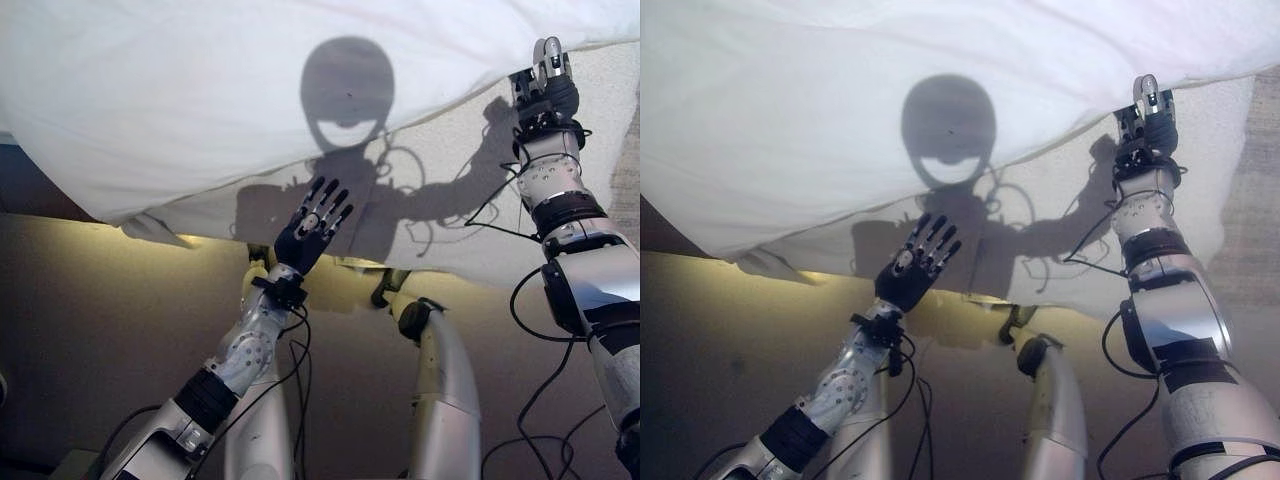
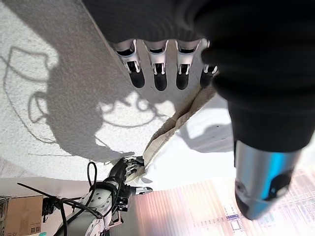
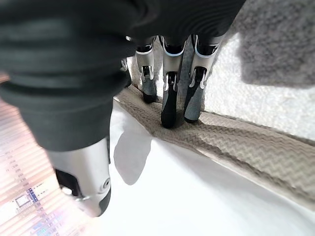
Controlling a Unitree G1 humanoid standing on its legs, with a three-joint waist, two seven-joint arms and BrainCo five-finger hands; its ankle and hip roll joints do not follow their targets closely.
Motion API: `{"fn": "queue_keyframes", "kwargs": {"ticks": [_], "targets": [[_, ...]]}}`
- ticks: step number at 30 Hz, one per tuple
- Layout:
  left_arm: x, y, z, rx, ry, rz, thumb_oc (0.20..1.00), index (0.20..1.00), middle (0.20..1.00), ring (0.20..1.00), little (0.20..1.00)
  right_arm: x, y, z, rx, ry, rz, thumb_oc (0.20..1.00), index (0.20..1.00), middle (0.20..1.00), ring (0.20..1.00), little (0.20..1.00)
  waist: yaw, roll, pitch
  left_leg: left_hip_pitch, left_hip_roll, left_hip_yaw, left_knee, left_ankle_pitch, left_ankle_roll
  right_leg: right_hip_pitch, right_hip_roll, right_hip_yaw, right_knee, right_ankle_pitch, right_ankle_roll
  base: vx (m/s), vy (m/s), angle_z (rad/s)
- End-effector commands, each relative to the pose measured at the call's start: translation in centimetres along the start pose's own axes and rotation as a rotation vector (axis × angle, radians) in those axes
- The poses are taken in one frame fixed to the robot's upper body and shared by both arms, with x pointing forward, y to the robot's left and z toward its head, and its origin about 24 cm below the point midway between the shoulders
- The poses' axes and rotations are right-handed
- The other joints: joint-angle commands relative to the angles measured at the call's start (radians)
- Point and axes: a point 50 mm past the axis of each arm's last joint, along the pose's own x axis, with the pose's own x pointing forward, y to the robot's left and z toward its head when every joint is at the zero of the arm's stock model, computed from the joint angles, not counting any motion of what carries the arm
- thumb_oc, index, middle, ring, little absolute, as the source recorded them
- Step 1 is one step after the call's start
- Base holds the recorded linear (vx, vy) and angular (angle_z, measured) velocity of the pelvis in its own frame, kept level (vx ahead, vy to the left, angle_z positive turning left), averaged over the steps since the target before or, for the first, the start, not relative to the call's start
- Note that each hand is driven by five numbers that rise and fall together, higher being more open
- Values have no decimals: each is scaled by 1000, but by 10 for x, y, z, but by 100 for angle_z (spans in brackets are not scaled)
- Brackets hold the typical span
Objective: Make the bed
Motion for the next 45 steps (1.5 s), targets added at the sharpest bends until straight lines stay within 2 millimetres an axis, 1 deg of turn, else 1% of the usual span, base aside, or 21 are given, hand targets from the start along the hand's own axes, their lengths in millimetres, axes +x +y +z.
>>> {"fn": "queue_keyframes", "kwargs": {"ticks": [1, 4, 7, 10, 12, 13, 15, 17, 18, 19, 21, 25, 31, 33, 36, 37, 41, 45], "targets": [[-1, -35, 7, 26, -36, -175, 1000, 1000, 1000, 1000, 1000, 5, 56, 20, -8, -93, 205, 1000, 1000, 1000, 1000, 1000, 17, 45, -8, -23, 35, -3, 71, -92, -24, 7, 47, -3, -109, 72, 130, -3, -22, 6], [-3, -34, 7, 33, -30, -168, 1000, 1000, 1000, 1000, 1000, 6, 59, 22, -2, -104, 189, 1000, 1000, 1000, 1000, 1000, 19, 45, -8, -23, 34, -5, 63, -89, -25, 9, 47, -6, -113, 72, 131, 0, -8, 8], [-4, -34, 6, 32, -22, -166, 1000, 1000, 1000, 1000, 1000, 8, 59, 23, 7, -112, 140, 1000, 1000, 1000, 1000, 1000, 22, 45, -8, -23, 34, -6, 57, -86, -24, 11, 48, -9, -116, 72, 131, 0, 0, 0], [-5, -35, 4, 29, -15, -163, 1000, 1000, 1000, 1000, 1000, 8, 62, 20, 2, -101, 113, 1000, 1000, 1000, 1000, 1000, 23, 47, -8, -24, 31, -8, 51, -85, -23, 11, 50, -13, -119, 74, 130, 0, 0, 0], [-3, -37, 7, 35, -23, -172, 1000, 1000, 1000, 1000, 1000, 6, 71, 12, 13, -83, 154, 1000, 1000, 1000, 1000, 1000, 23, 44, -8, -23, 30, -7, 46, -83, -24, 11, 51, -11, -121, 73, 128, 0, 0, 0], [-3, -37, 7, 35, -24, -172, 1000, 1000, 1000, 1000, 1000, 6, 72, 11, 13, -82, 155, 1000, 1000, 1000, 1000, 1000, 23, 44, -8, -23, 30, -6, 45, -83, -24, 11, 51, -11, -121, 73, 128, 0, 0, 0], [-3, -37, 9, 35, -35, -174, 1000, 1000, 1000, 1000, 1000, 4, 82, 9, 9, -83, 210, 1000, 1000, 1000, 1000, 1000, 24, 38, -8, -23, 30, -6, 43, -82, -24, 13, 51, -13, -123, 72, 127, 0, 0, 0], [-4, -37, 10, 27, -39, -176, 1000, 1000, 1000, 1000, 1000, 0, 92, 7, 56, -85, 267, 1000, 1000, 1000, 1000, 1000, 25, 35, -8, -22, 29, -4, 41, -80, -24, 14, 50, -17, -124, 73, 127, 0, 0, 0], [-4, -37, 10, 26, -39, -175, 1000, 1000, 1000, 1000, 1000, 0, 92, 6, 56, -85, 267, 1000, 1000, 1000, 1000, 1000, 24, 35, -8, -21, 29, -4, 41, -80, -24, 15, 50, -17, -124, 73, 127, 0, 0, 0], [-5, -35, 11, 22, -45, -168, 1000, 1000, 1000, 1000, 1000, -3, 100, 8, 83, -100, 317, 1000, 1000, 1000, 1000, 1000, 25, 32, -8, -21, 27, -6, 40, -80, -24, 15, 51, -19, -121, 73, 127, 0, 0, 0], [-7, -34, 12, 18, -53, -165, 1000, 1000, 1000, 1000, 1000, -6, 111, 10, 106, -116, 370, 1000, 1000, 1000, 1000, 1000, 25, 30, -8, -21, 26, -6, 40, -79, -25, 18, 51, -21, -124, 73, 126, 0, 0, 0], [-10, -33, 13, 15, -57, -161, 1000, 1000, 1000, 1000, 1000, -11, 124, 11, 101, -130, 441, 1000, 1000, 1000, 1000, 1000, 24, 26, -8, -19, 26, -11, 30, -74, -27, 22, 49, -28, -124, 75, 127, 0, 0, 0], [-11, -33, 14, 19, -53, -165, 1000, 1000, 1000, 1000, 1000, -12, 134, 11, 85, -129, 463, 1000, 1000, 1000, 1000, 1000, 22, 22, -8, -16, 25, -15, 27, -71, -28, 29, 49, -30, -128, 75, 128, 0, 0, 0], [-12, -32, 14, 19, -50, -162, 1000, 1000, 1000, 1000, 1000, -10, 133, 12, 50, -129, 442, 1000, 1000, 1000, 1000, 1000, 27, 22, -8, -15, 23, -19, 21, -68, -30, 32, 50, -33, -129, 73, 128, 0, 0, 0], [-12, -33, 13, 19, -47, -162, 1000, 1000, 1000, 1000, 1000, -9, 132, 12, 43, -132, 417, 1000, 1000, 1000, 1000, 1000, 27, 23, -8, -17, 21, -23, 19, -66, -29, 32, 50, -35, -130, 72, 128, 3, 7, 1], [-12, -33, 13, 22, -48, -158, 1000, 1000, 1000, 1000, 1000, -8, 130, 12, 20, -133, 394, 200, 200, 200, 200, 200, 28, 22, -8, -16, 19, -23, 16, -66, -27, 33, 51, -36, -131, 72, 128, 0, 0, 0], [-11, -34, 11, 21, -43, -159, 1000, 1000, 1000, 1000, 1000, -10, 136, 10, 13, -130, 410, 200, 200, 200, 200, 200, 25, 17, -8, -17, 17, -24, 16, -67, -24, 36, 53, -36, -139, 74, 127, -1, 13, 5], [-10, -34, 11, 27, -47, -155, 1000, 1000, 1000, 1000, 1000, -11, 137, 9, 10, -139, 397, 200, 200, 200, 200, 200, 22, 13, -8, -16, 14, -21, 17, -71, -21, 38, 52, -33, -144, 80, 128, -1, 5, 1]]}}
